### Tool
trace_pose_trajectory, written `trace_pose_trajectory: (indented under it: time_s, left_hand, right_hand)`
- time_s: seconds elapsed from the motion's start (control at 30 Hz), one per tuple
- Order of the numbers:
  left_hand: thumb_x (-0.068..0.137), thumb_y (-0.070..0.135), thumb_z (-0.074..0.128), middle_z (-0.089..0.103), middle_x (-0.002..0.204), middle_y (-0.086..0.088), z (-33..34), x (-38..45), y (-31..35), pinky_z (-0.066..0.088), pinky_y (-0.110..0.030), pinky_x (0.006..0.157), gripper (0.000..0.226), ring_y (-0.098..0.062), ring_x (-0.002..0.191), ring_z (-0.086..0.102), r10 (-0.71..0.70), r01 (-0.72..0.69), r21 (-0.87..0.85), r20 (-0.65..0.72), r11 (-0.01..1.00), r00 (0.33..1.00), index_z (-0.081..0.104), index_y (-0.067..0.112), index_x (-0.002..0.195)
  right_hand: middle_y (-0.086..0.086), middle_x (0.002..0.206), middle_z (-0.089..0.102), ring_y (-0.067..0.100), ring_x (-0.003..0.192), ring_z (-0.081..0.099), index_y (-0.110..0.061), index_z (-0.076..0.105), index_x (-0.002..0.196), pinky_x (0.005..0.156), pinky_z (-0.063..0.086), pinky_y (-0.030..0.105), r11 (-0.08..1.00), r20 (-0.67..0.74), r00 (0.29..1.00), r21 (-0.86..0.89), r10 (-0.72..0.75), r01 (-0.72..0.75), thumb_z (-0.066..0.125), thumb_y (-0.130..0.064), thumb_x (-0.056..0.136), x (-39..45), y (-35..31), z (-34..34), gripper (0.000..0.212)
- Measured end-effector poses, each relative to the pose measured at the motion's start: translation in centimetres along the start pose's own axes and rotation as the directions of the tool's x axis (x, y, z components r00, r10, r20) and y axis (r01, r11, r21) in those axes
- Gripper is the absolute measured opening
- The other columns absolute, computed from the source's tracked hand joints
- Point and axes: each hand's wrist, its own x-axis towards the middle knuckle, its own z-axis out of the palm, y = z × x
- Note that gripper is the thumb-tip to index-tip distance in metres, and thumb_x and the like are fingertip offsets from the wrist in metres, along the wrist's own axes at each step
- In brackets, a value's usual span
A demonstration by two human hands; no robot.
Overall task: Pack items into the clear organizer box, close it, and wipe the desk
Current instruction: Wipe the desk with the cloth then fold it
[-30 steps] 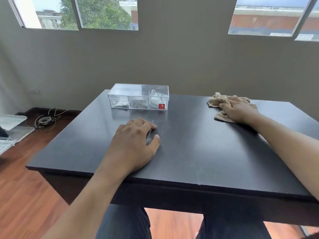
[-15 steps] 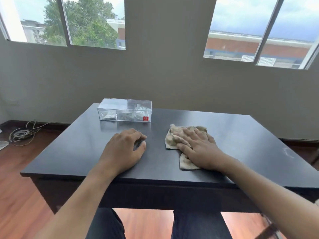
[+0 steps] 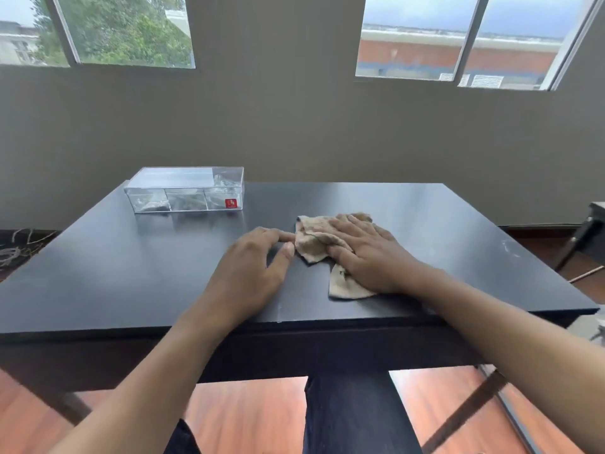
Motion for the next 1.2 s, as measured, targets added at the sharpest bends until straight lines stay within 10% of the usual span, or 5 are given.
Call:
trace_pose_trajectory:
  time_s: [0.43,1.2]
  left_hand:
    - [0.094,0.045,0.041,0.060,0.129,0.015,0.8,-0.3,0.0,0.033,-0.026,0.105,0.042,-0.009,0.121,0.051,0.031,-0.048,0.227,0.080,0.973,0.996,0.065,0.032,0.125]
    - [0.102,0.037,0.051,0.065,0.125,0.007,2.4,2.9,1.3,0.044,-0.041,0.105,0.045,-0.018,0.118,0.060,-0.046,0.046,0.054,-0.007,0.997,0.999,0.046,0.026,0.145]
  right_hand:
    - [-0.005,0.167,0.020,0.020,0.156,0.010,-0.030,0.024,0.158,0.121,0.011,0.051,0.919,-0.077,0.918,-0.040,0.390,-0.393,0.019,-0.059,0.096,15.4,10.3,-1.1,0.069]
    - [-0.015,0.169,0.004,0.016,0.156,-0.003,-0.055,0.008,0.155,0.124,-0.001,0.050,0.999,-0.042,0.998,-0.006,0.045,-0.045,0.017,-0.058,0.100,-3.8,-0.9,0.9,0.055]
